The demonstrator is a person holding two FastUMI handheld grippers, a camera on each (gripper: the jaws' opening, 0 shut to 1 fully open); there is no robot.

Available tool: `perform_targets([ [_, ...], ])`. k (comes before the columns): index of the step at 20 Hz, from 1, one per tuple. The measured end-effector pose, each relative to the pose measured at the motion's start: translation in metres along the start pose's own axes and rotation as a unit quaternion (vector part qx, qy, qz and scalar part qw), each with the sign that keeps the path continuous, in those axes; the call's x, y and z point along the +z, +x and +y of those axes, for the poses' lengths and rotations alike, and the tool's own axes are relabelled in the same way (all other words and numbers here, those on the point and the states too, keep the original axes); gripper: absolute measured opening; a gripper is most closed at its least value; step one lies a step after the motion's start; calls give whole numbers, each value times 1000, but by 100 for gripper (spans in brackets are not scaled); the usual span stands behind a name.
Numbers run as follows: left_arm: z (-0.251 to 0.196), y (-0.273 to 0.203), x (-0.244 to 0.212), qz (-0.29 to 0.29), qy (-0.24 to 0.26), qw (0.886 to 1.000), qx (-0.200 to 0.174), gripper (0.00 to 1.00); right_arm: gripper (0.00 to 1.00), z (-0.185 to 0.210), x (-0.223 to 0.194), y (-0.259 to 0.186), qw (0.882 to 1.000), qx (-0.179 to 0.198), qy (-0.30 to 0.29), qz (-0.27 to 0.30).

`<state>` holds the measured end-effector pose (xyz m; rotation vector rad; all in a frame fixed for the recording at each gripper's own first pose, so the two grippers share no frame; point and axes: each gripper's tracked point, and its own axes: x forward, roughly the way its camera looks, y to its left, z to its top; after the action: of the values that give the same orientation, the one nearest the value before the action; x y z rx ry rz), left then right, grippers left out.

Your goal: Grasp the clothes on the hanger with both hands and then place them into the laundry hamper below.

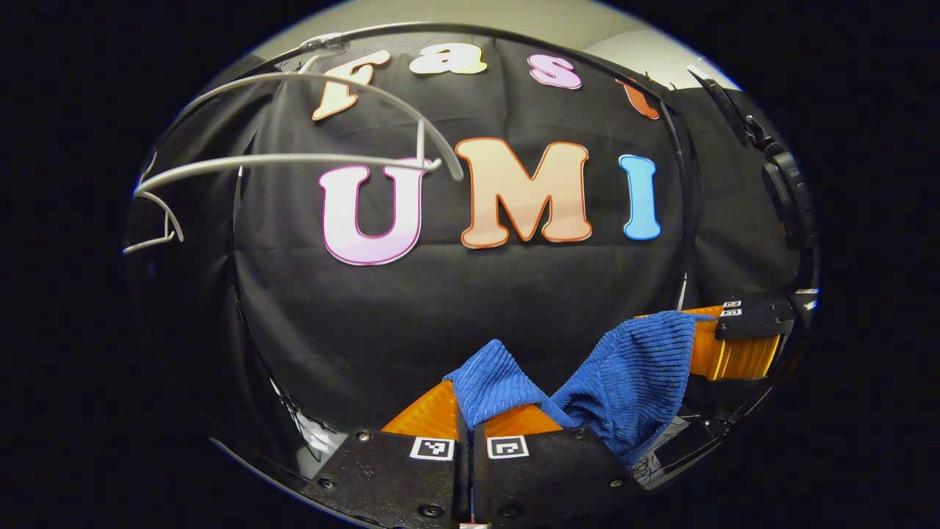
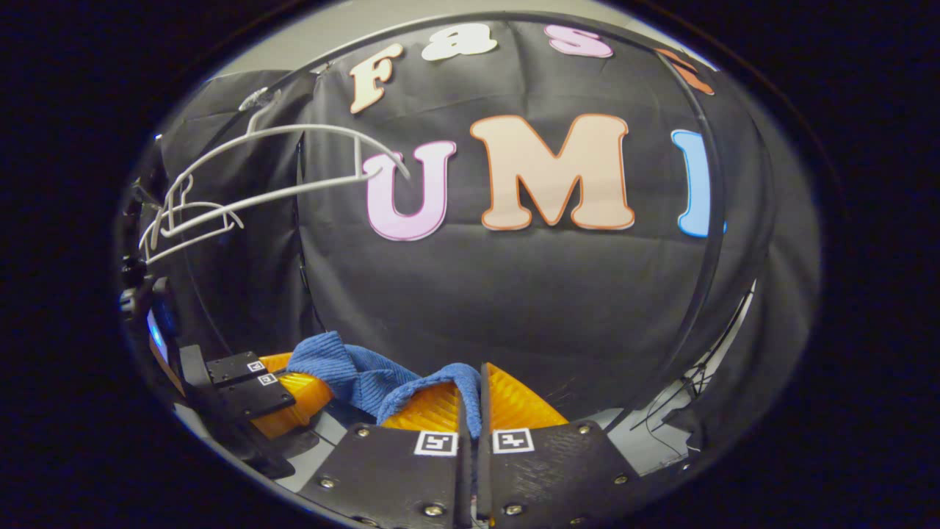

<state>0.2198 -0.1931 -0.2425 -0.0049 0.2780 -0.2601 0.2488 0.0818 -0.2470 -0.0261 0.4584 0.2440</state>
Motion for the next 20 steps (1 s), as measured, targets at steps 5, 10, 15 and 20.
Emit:
perform_targets([
  [5, 6, 23, -71, 68, -1, 998, 11, 2, 3, -14, -46, 34, 998, 3, 43, 45],
  [10, 9, 43, -135, 135, -2, 991, 17, 3, 4, -14, -105, 64, 993, 6, 66, 99],
  [15, 18, 58, -184, 182, -2, 983, 18, 3, 4, -9, -153, 87, 987, 10, 77, 143],
  [20, 29, 63, -232, 235, -10, 972, 20, 3, 4, -1, -195, 103, 981, -7, 99, 167],
])
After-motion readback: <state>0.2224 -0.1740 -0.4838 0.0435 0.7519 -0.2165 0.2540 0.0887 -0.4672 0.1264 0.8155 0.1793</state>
